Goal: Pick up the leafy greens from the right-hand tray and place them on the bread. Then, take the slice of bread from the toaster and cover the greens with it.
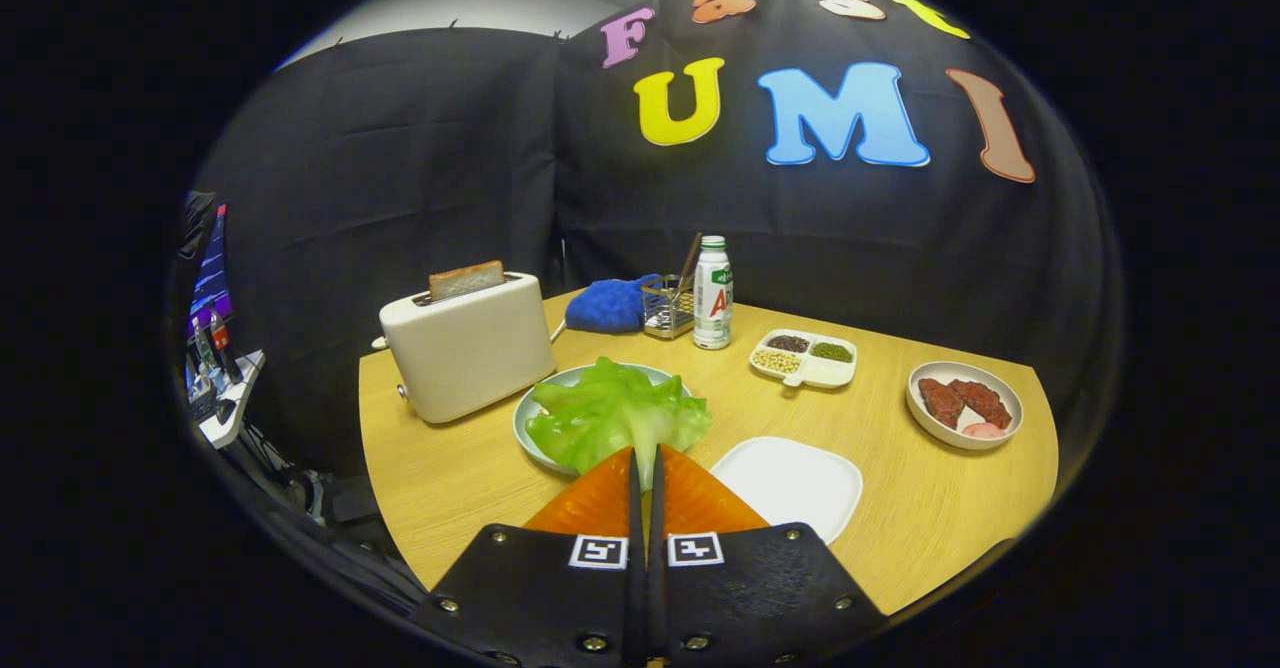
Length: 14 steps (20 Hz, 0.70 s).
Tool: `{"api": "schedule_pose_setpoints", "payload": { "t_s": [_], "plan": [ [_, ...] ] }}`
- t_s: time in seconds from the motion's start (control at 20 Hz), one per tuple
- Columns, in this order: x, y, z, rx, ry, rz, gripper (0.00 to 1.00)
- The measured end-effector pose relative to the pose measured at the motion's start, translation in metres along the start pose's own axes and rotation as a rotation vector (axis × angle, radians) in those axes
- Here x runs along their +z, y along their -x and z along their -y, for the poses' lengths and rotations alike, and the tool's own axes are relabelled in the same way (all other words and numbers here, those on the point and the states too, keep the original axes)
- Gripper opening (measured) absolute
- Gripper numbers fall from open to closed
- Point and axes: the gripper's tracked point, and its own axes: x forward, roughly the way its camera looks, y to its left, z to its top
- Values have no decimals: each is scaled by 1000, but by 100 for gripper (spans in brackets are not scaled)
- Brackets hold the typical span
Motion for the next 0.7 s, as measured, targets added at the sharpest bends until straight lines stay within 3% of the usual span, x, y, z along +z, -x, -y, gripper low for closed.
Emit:
{"api": "schedule_pose_setpoints", "payload": {
  "t_s": [0.25,0.7],
  "plan": [
    [10,-26,-24,39,-20,12,1],
    [5,-80,-43,14,8,-29,1]
  ]
}}
